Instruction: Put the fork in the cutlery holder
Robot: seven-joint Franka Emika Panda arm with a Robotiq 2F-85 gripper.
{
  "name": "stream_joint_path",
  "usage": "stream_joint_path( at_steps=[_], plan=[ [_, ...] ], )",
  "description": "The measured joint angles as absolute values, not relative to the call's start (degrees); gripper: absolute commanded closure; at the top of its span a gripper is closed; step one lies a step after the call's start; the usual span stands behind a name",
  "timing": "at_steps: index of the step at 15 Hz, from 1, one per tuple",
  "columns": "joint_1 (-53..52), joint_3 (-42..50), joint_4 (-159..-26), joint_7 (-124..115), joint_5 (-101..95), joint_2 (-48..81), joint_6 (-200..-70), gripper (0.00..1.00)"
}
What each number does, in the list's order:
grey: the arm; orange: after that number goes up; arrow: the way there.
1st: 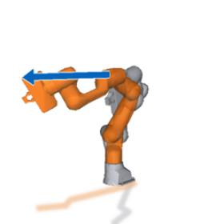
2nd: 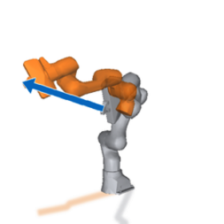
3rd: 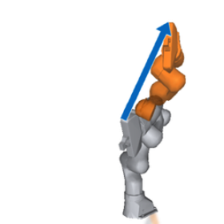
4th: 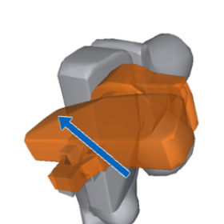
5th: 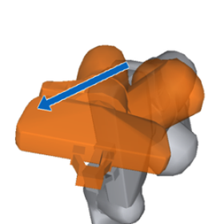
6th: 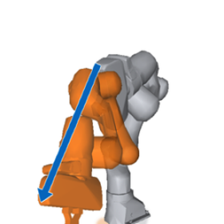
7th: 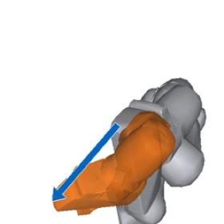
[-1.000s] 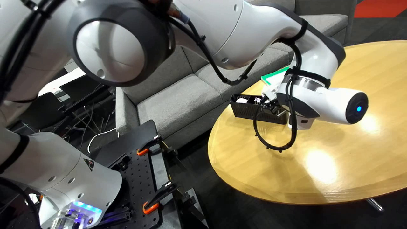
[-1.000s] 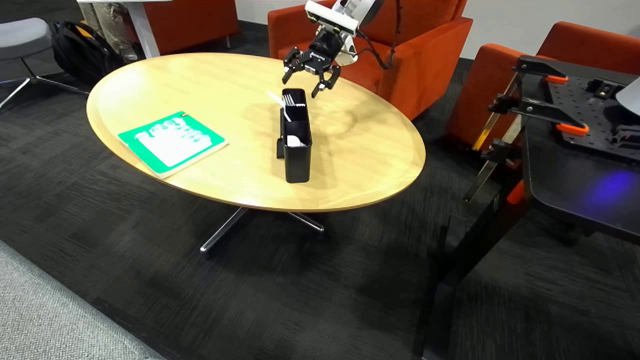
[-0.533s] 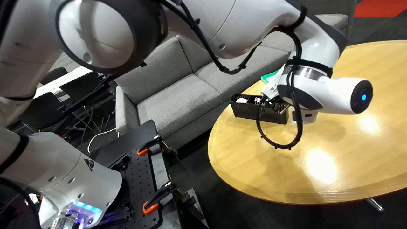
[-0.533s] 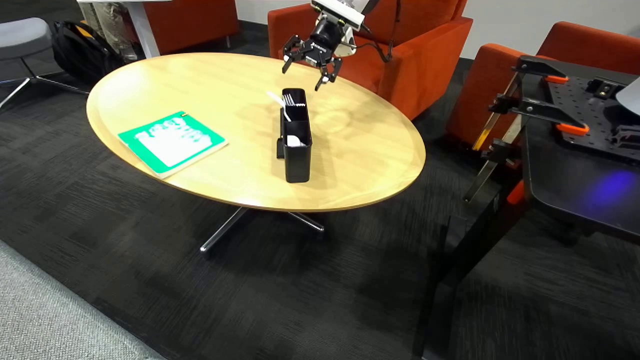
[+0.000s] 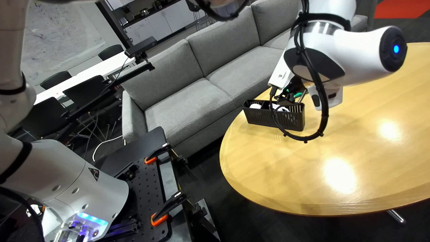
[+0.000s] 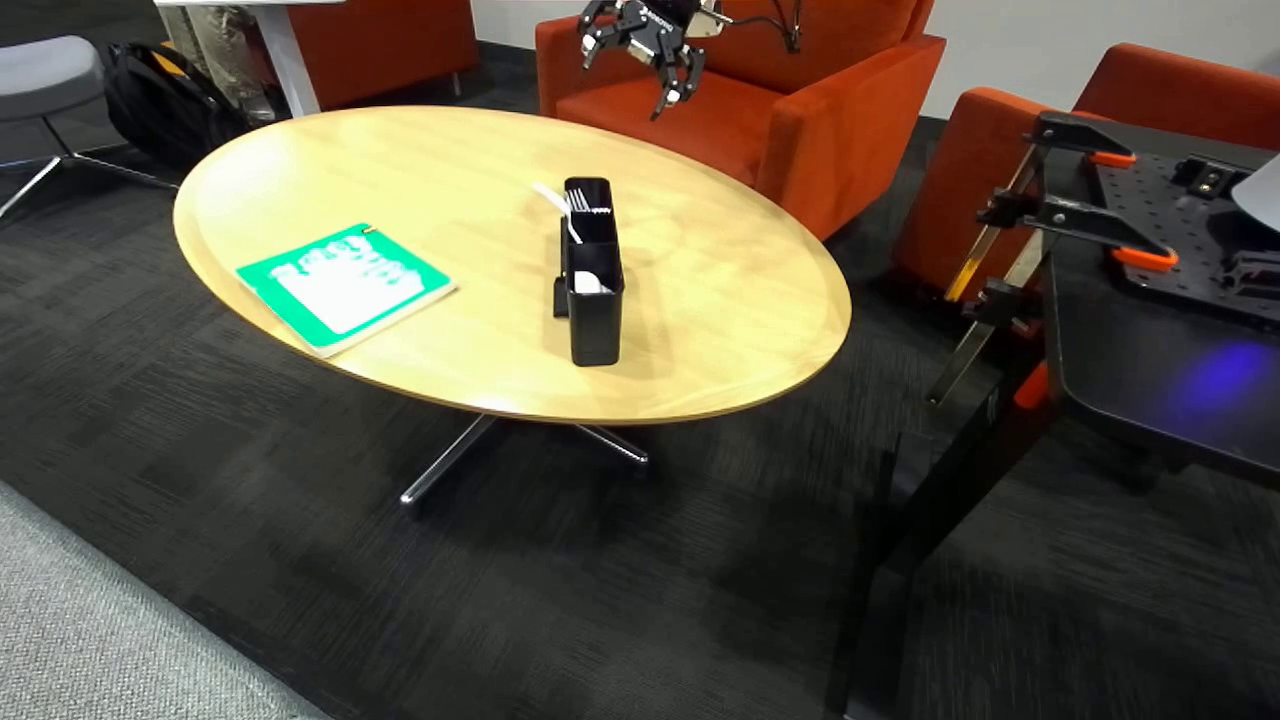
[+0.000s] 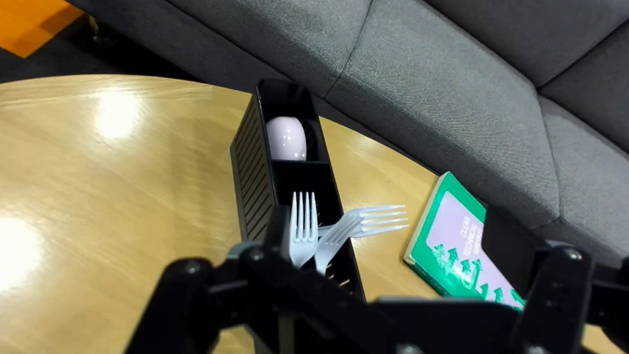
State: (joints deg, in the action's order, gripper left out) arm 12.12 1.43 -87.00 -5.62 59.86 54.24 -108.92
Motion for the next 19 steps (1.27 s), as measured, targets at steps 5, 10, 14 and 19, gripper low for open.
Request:
stream_joint_path(
  at_steps=[5, 10, 14, 19],
  plan=[
    [8.57, 3.51, -97.35, -1.15, 56.33, 44.06, -114.61, 0.00],
    [5.82, 3.66, -107.81, 6.13, 51.76, 36.19, -125.27, 0.00],
    [4.97, 2.95, -114.48, 12.60, 50.26, 32.48, -133.42, 0.00],
    [4.97, 2.82, -115.64, 13.39, 50.12, 31.72, -134.16, 0.00]
  ],
)
